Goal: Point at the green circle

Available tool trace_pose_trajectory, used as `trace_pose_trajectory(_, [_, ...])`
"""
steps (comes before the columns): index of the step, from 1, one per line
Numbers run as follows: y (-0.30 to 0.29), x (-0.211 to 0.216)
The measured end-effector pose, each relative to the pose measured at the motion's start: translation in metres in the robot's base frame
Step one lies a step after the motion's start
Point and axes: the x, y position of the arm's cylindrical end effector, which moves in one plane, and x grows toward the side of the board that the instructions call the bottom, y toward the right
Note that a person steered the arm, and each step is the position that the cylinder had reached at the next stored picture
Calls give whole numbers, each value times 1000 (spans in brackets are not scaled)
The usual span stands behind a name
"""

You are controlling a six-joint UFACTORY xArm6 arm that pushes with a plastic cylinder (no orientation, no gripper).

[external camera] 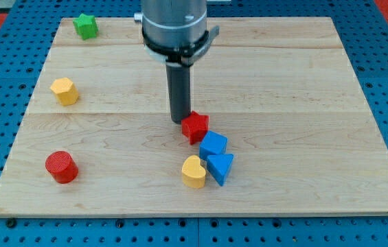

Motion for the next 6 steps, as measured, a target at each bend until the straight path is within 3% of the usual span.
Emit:
trace_pose_trajectory(1, [0,-3])
trace_pose_trajectory(4, [22,-207])
trace_pose_trajectory(6, [27,-281])
